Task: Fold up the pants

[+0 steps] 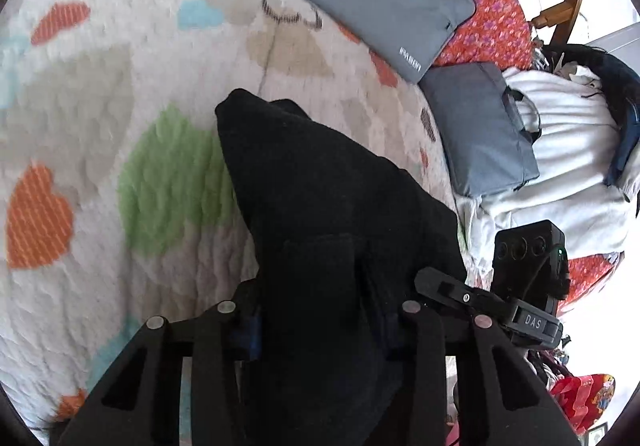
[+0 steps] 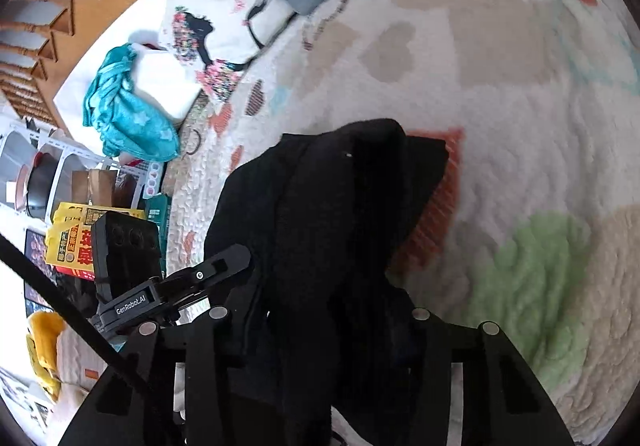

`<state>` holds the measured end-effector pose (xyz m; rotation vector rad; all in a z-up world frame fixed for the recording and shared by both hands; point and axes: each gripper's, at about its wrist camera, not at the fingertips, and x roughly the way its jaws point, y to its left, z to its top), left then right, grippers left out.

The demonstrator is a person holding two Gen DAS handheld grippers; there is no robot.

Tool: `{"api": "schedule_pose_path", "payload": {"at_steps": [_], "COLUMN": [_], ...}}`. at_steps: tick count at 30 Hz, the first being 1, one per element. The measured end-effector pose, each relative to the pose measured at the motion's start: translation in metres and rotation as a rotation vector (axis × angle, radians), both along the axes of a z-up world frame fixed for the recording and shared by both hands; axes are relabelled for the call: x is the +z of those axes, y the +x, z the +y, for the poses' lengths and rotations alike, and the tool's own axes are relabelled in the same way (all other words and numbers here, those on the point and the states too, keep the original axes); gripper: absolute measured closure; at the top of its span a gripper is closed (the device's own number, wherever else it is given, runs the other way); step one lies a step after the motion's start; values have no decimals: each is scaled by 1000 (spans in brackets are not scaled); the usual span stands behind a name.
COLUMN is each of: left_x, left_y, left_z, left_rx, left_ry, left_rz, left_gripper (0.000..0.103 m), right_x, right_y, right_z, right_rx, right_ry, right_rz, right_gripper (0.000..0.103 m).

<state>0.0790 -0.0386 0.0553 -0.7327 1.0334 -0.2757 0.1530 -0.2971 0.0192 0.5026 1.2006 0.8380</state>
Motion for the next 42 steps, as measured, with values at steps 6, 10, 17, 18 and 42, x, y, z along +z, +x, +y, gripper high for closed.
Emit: {"api": "schedule_pose_path", "payload": {"at_steps": [6, 10, 17, 18, 42], "left_x": [28, 44, 40, 38, 0], "left_y": [30, 50, 69, 72, 123], "left_z": [25, 36, 44, 42, 64], "left_rx": [53, 74, 100, 101, 135], "left_ry": [19, 65, 136, 155, 194], "left_rz": [-44, -71, -84, -79, -3], "left_gripper": [64, 64, 64, 64, 61], "right_x": [19, 29, 30, 27, -25], "right_y": [25, 45, 59, 60, 105], "right_z": [27, 44, 63, 66, 74], "right_rx": [-6, -19, -66, -70, -194], "right_ry": [19, 41, 11, -3, -46], "right_rz": [-34, -52, -102, -111, -167], "right_gripper": [52, 52, 52, 52, 51]}}
